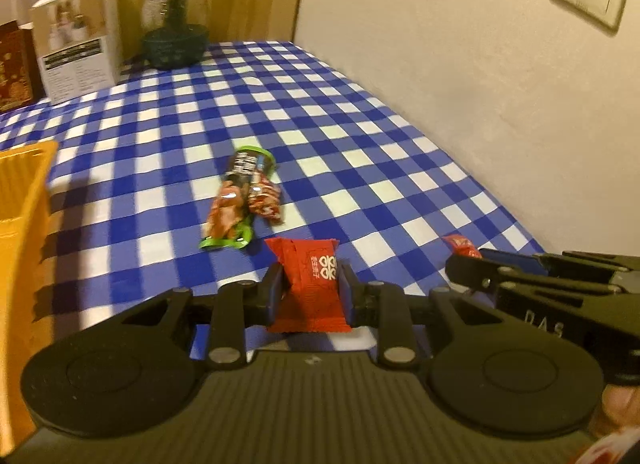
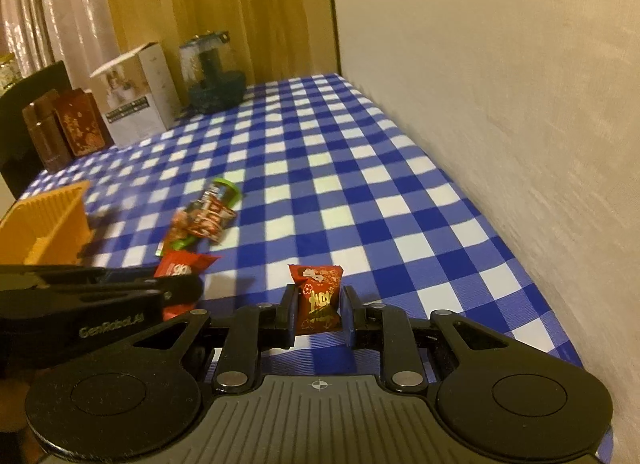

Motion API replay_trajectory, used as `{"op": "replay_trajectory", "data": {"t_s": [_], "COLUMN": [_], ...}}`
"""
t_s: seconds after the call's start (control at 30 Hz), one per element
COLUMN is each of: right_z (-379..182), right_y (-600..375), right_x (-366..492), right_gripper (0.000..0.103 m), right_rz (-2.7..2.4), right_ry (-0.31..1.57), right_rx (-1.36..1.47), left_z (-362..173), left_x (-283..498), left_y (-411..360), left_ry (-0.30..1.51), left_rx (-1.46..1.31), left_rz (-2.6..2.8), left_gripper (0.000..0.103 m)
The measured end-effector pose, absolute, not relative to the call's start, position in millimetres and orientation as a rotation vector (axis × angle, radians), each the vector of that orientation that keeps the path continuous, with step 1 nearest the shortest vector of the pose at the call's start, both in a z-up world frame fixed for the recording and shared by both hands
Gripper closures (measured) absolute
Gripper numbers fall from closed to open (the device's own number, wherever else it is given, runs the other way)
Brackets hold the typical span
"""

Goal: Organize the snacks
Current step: 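Carry the red packet and red candy over the orange tray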

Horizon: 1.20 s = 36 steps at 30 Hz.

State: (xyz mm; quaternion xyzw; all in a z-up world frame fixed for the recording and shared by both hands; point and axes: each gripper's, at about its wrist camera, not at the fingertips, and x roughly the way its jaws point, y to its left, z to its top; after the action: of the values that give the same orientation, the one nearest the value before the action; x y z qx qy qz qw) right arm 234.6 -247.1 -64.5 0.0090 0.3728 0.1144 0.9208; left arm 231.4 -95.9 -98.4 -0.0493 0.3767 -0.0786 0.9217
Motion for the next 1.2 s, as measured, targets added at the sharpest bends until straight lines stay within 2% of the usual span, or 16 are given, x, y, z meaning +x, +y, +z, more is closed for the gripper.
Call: {"op": "replay_trajectory", "data": {"t_s": [0.7, 1.2], "right_z": [11.1, 22.8], "right_y": [-197.4, -134.5], "right_x": [156.9, 113.3], "right_gripper": [0.080, 0.080], "right_rz": [0.281, 0.380], "right_ry": [0.730, 0.746], "right_rx": [0.058, 0.031], "left_z": [-20.0, 7.8], "left_x": [120.0, 65.1], "left_y": [-29.2, 31.2], "left_ry": [0.700, 0.684], "left_rx": [-0.154, -0.177], "left_rz": [-0.108, -0.023], "left_gripper": [0.077, 0.077]}}
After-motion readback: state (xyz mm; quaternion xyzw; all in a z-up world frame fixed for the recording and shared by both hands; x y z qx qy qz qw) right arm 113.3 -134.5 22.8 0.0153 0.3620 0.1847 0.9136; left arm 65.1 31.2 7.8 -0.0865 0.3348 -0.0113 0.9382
